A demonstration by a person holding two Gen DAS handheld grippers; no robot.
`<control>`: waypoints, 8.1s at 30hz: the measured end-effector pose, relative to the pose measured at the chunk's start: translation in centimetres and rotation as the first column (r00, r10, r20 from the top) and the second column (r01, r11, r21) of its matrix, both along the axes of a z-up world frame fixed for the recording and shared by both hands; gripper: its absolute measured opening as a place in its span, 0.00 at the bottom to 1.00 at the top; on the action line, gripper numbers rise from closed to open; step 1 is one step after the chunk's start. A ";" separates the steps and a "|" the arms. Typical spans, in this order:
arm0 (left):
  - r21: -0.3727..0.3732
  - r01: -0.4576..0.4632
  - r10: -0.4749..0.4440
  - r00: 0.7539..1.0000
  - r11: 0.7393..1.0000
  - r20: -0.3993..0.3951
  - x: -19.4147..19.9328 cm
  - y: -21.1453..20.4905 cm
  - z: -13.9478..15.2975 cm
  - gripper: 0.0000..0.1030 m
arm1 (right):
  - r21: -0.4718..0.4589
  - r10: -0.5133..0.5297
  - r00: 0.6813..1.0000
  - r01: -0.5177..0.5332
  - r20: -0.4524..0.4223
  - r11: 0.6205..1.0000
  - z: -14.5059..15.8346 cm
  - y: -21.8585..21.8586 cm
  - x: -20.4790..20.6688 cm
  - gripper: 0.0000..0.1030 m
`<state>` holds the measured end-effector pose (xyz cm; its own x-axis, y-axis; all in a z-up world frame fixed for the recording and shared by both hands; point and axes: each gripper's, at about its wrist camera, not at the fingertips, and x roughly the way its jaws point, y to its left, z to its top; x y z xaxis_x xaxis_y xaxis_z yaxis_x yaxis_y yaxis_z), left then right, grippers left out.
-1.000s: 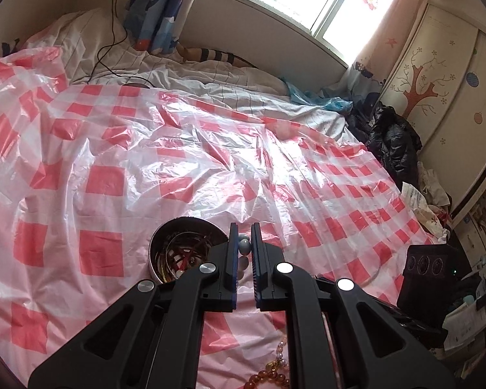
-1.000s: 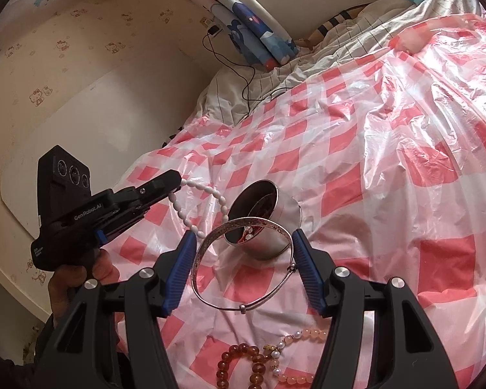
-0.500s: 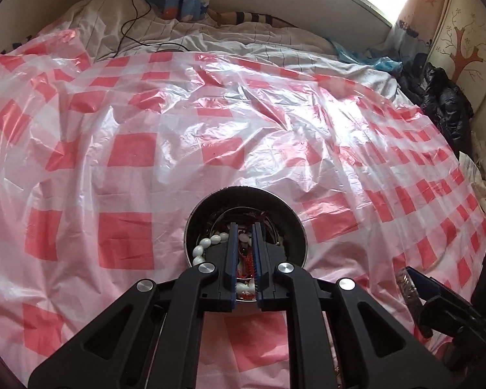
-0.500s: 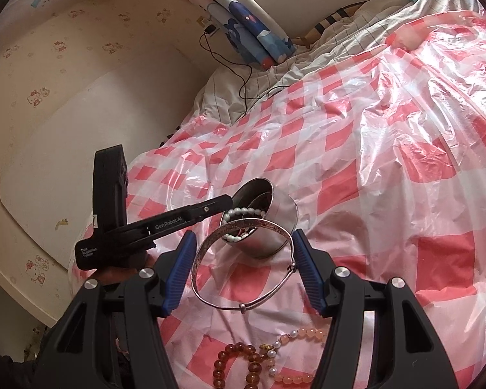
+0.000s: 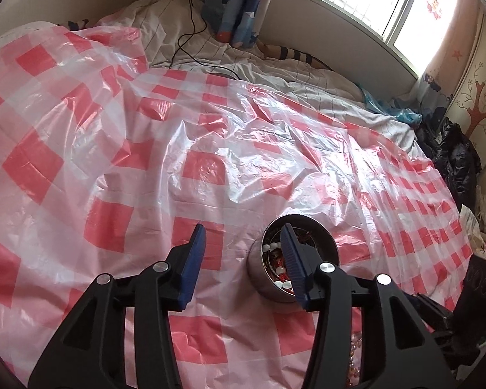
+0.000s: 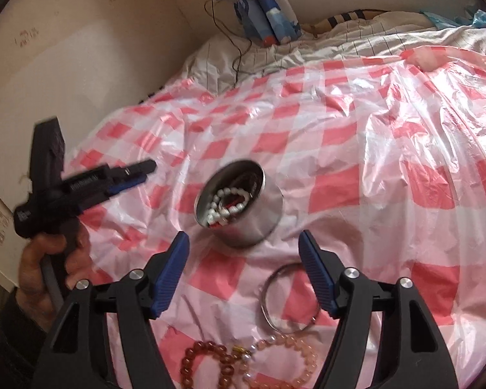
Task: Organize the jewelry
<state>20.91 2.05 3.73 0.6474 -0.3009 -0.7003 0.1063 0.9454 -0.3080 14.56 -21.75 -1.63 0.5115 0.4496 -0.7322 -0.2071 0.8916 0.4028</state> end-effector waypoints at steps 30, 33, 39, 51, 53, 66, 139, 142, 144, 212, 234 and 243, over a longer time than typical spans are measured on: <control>-0.042 -0.008 0.009 0.999 0.999 0.031 -0.9 1.5 1.3 0.53 | -0.268 0.112 0.991 -0.088 0.075 0.959 1.0 10.0 8.0 0.54; -0.035 -0.001 0.002 0.999 0.999 0.032 -1.0 1.3 1.3 0.54 | -0.291 0.091 0.995 -0.073 0.049 0.954 -0.4 9.9 9.1 0.56; 0.000 0.005 -0.005 0.999 1.000 0.032 -1.2 0.9 1.2 0.59 | -0.246 0.041 0.993 -0.012 0.112 0.969 1.9 6.4 6.2 0.71; 0.209 0.104 -0.122 0.989 0.972 0.079 -5.6 -3.5 1.0 0.67 | -0.159 -0.093 0.986 0.115 0.137 0.981 2.2 -3.4 -8.4 0.89; 0.248 0.128 -0.155 0.984 0.960 0.093 -6.8 -4.6 0.9 0.68 | -0.117 -0.132 0.982 0.148 0.136 0.982 2.1 -4.0 -9.1 0.89; 0.388 0.188 -0.254 0.959 0.902 0.126 -13.8 -7.8 -0.7 0.75 | -0.056 -0.168 0.979 0.175 0.120 0.983 1.5 -4.0 -9.1 0.89; -0.056 0.419 -0.422 0.904 0.906 -0.065 -12.3 -3.3 -3.4 0.10 | -0.276 0.014 1.000 -0.019 -0.018 0.961 -3.8 1.4 -7.0 0.51; -0.068 0.410 -0.414 0.909 0.909 -0.044 -11.9 -3.0 -2.6 0.10 | -0.232 -0.003 1.000 -0.002 -0.019 0.973 -3.4 0.6 -6.9 0.19; -0.078 0.404 -0.407 0.913 0.911 -0.029 -11.7 -2.9 -2.1 0.10 | -0.181 -0.018 0.999 0.013 -0.026 0.983 -3.3 -0.2 -6.8 0.16; 0.156 0.056 -0.062 0.998 0.986 0.032 -3.5 -1.2 0.6 0.82 | -0.166 -0.107 0.984 0.130 0.140 0.978 1.4 1.5 -1.2 0.85; 0.337 -0.008 -0.017 0.997 0.942 0.069 -15.2 -2.0 -0.9 0.93 | -0.361 -0.141 0.966 0.213 0.215 0.908 2.2 5.9 -10.5 0.93; 0.377 -0.002 -0.028 0.997 0.926 0.075 -15.0 -3.0 -1.0 0.93 | -0.312 -0.209 0.955 0.268 0.210 0.911 2.3 4.0 -10.2 0.93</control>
<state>5.89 -0.95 2.73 0.7017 -0.0335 -0.7117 0.1282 0.9885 0.0799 4.41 -17.72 0.63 0.7019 0.0435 -0.7110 -0.0096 0.9986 0.0516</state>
